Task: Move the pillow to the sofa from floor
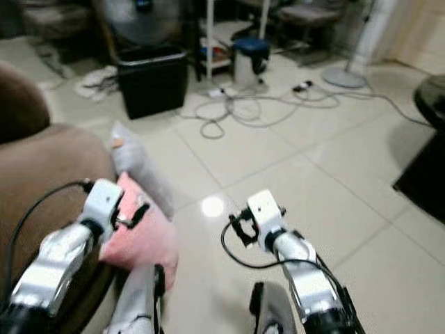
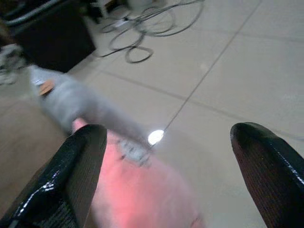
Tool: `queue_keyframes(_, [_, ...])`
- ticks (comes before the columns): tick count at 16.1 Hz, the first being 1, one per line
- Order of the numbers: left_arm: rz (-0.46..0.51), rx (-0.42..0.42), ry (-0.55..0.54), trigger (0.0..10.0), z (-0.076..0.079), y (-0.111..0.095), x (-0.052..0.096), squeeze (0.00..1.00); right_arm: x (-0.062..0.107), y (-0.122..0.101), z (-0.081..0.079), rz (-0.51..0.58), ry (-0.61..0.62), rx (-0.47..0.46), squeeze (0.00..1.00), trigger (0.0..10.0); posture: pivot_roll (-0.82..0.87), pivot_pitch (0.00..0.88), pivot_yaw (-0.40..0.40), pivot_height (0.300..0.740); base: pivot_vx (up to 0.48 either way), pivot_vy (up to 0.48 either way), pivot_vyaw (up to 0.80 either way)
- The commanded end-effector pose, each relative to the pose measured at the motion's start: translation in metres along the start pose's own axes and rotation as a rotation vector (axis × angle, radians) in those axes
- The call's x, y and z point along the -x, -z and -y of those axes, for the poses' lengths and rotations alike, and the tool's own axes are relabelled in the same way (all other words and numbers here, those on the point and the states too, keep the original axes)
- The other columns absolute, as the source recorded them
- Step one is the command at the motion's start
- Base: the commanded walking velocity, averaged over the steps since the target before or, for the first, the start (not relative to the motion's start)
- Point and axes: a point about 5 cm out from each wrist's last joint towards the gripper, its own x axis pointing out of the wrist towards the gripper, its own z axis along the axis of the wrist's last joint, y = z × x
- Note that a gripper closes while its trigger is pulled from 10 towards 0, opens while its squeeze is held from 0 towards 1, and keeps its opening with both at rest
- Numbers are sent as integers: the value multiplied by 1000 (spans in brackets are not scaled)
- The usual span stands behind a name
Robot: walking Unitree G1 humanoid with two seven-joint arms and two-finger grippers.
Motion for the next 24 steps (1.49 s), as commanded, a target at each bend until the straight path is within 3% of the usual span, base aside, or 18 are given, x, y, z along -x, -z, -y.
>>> queue_keyframes(1, [-48,19,29,10000,3,11,-3,1000,1,3,2,-24,-5,18,0,10000,69,0,-11,563,0,0,0])
queue_keyframes(2, [-98,26,50,10000,7,19,-13,1000,2,3,3,-47,-17,49,0,10000,47,0,-9,563,0,0,0])
queue_keyframes(4, [-125,41,43,10000,8,25,-18,1000,2,1,4,-51,-21,63,0,10000,39,0,-17,563,0,0,0])
queue_keyframes(7, [-232,27,-78,10000,-2,40,-30,1000,1,-8,9,-64,-58,129,0,10000,16,0,-52,563,0,0,0])
queue_keyframes(8, [-252,42,-96,10000,-3,44,-30,1000,1,-9,9,-68,-73,155,0,10000,-4,0,-58,563,0,0,0])
queue_keyframes(9, [-296,109,-137,10000,1,55,-31,1000,5,-12,9,-73,-90,175,0,10000,-3,0,-82,563,0,0,0])
queue_keyframes(13, [-352,125,-258,10000,6,78,-22,1000,11,-14,8,-76,-126,218,0,10000,-52,0,-112,563,0,0,0])
queue_keyframes(15, [-375,107,-367,10000,-1,93,-10,1000,23,-20,11,-65,-159,262,0,10000,-110,0,-120,563,0,0,0])
queue_keyframes(17, [-375,61,-432,10000,-7,95,-6,1000,33,-20,12,-67,-195,266,0,10000,-171,19,-134,563,0,0,0])
queue_keyframes(18, [-370,42,-461,10000,-11,96,-3,1000,39,-20,11,-68,-227,272,0,10000,-192,28,-143,563,0,0,0])
queue_keyframes(20, [-371,12,-499,10000,-18,96,0,1000,57,-17,4,-106,-408,245,0,10000,-217,85,-175,563,0,0,0])
queue_keyframes(24, [-417,1,-522,10000,-19,108,8,1000,68,-15,-13,-120,-549,261,0,10000,-227,125,-207,563,0,0,0])
